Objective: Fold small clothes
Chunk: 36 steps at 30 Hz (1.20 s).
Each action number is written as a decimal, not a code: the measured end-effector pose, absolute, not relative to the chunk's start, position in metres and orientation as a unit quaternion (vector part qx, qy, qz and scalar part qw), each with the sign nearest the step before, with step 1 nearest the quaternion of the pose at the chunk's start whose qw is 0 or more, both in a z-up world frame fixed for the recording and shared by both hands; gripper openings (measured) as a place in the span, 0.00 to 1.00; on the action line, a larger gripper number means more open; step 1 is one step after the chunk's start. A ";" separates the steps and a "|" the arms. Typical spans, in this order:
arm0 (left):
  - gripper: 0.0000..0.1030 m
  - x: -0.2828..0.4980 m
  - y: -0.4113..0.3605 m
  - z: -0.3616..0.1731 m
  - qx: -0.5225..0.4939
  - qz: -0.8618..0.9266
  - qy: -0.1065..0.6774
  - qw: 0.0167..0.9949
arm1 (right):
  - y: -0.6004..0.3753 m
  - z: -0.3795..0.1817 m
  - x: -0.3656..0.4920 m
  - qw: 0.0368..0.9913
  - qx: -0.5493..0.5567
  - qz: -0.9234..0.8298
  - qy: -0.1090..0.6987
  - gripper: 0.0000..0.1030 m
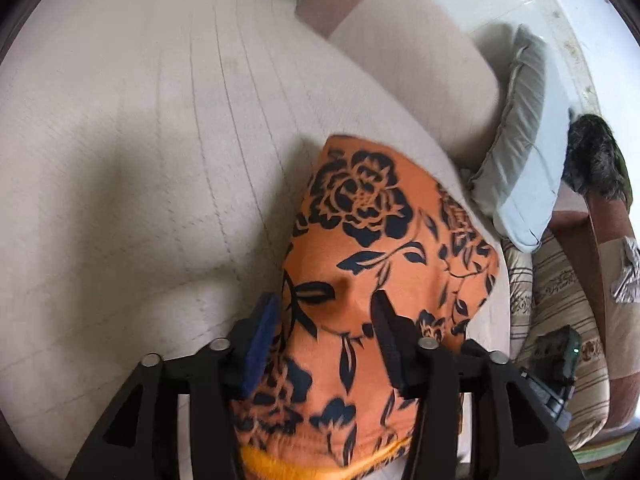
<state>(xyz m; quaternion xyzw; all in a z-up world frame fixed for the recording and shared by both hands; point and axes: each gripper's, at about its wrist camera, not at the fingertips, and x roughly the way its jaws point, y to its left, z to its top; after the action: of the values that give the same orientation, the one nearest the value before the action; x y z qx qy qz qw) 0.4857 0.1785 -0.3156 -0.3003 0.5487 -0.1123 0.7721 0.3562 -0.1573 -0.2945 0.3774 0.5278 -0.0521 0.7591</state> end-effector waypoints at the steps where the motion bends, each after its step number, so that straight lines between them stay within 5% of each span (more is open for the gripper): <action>1: 0.49 0.479 0.180 -0.311 -0.295 -0.114 0.549 0.774 | -0.155 -0.287 0.350 0.762 0.377 -0.050 0.525 0.51; 8: 0.48 0.424 0.173 -0.297 -0.273 -0.130 0.572 0.762 | -0.131 -0.268 0.307 0.769 0.345 -0.068 0.534 0.50; 10: 0.48 0.416 0.172 -0.302 -0.262 -0.117 0.581 0.762 | -0.129 -0.278 0.296 0.760 0.341 -0.080 0.547 0.43; 11: 0.46 0.415 0.171 -0.309 -0.260 -0.113 0.587 0.759 | -0.127 -0.284 0.294 0.756 0.336 -0.080 0.556 0.28; 12: 0.35 0.417 0.171 -0.314 -0.260 -0.114 0.591 0.755 | -0.127 -0.287 0.295 0.753 0.331 -0.080 0.563 0.13; 14: 0.14 0.418 0.170 -0.323 -0.270 -0.118 0.605 0.740 | -0.130 -0.292 0.297 0.748 0.332 -0.094 0.567 0.10; 18: 0.13 0.420 0.162 -0.330 -0.233 -0.114 0.607 0.752 | -0.130 -0.290 0.296 0.752 0.302 -0.107 0.576 0.07; 22: 0.14 0.423 0.152 -0.325 -0.197 -0.109 0.609 0.761 | -0.132 -0.298 0.298 0.742 0.315 -0.103 0.582 0.10; 25: 0.17 0.417 0.152 -0.295 -0.170 -0.122 0.592 0.778 | -0.133 -0.276 0.297 0.758 0.314 -0.095 0.564 0.22; 27: 0.30 0.414 0.160 -0.270 -0.189 -0.141 0.572 0.785 | -0.135 -0.258 0.301 0.766 0.322 -0.083 0.550 0.47; 30: 0.47 0.433 0.167 -0.243 -0.225 -0.155 0.546 0.792 | -0.141 -0.231 0.321 0.781 0.334 -0.050 0.525 0.52; 36: 0.47 0.543 0.165 -0.238 -0.238 -0.144 0.548 0.789 | -0.165 -0.225 0.415 0.810 0.294 -0.037 0.507 0.52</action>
<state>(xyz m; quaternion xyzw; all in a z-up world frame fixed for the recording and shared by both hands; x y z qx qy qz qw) 0.5432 0.1649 -0.2385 -0.2379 0.5478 -0.1439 0.7890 0.4147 -0.1653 -0.2245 0.2939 0.5067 -0.0370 0.8096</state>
